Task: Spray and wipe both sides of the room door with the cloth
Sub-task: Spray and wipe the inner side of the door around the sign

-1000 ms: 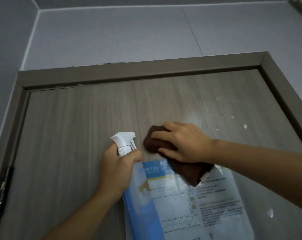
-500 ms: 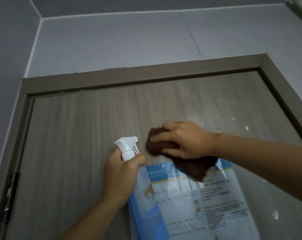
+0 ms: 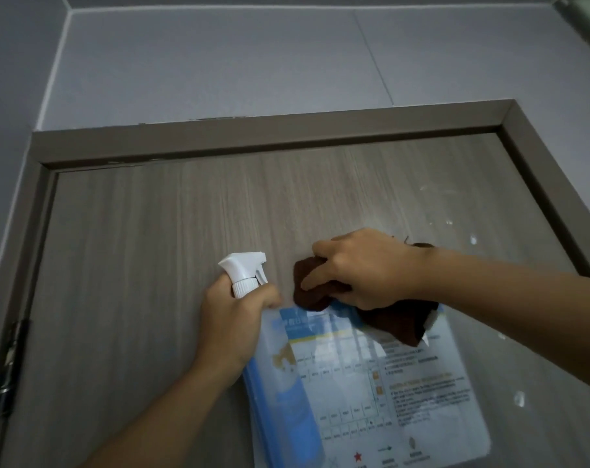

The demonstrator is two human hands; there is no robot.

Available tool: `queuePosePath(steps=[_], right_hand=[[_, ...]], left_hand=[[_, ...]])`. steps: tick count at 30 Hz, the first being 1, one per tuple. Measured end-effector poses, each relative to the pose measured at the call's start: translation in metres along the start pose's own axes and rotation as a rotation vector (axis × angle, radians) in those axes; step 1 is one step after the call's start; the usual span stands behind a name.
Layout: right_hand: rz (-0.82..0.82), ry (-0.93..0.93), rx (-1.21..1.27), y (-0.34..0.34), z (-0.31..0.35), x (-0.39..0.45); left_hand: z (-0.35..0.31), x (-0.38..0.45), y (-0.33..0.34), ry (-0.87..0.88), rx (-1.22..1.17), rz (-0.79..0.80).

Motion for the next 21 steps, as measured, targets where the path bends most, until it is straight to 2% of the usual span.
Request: queuePosePath(steps=[2, 7, 10, 17, 21], right_hand=[[0.050, 0.028, 0.013, -0.004, -0.008, -0.001], [-0.093, 0.040, 0.075, 0.005, 0.021, 0.019], [-0.104, 0.098, 0.116, 0.007, 0.022, 0.013], [0.071, 0.364, 0.105, -0.012, -0.025, -0.045], [-0.055, 0.434, 0.167, -0.005, -0.006, -0.028]], left_hand=[[0.001, 0.000, 0.000, 0.008, -0.005, 0.013], [0.000, 0.004, 0.004, 0.013, -0.013, 0.005], [-0.001, 0.004, 0.004, 0.018, -0.019, -0.010], [0.004, 0.002, 0.005, -0.002, 0.008, 0.016], [0.003, 0.003, 0.004, 0.005, 0.014, -0.011]])
Point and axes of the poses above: each hand's wrist, its own x-axis towards the middle knuckle, its own y-axis out of the palm, z = x × y, the point moved 5 cm from there along x, towards the middle knuckle, and after that the axes turned 14 degrees about -z, right-handed, at the moved point
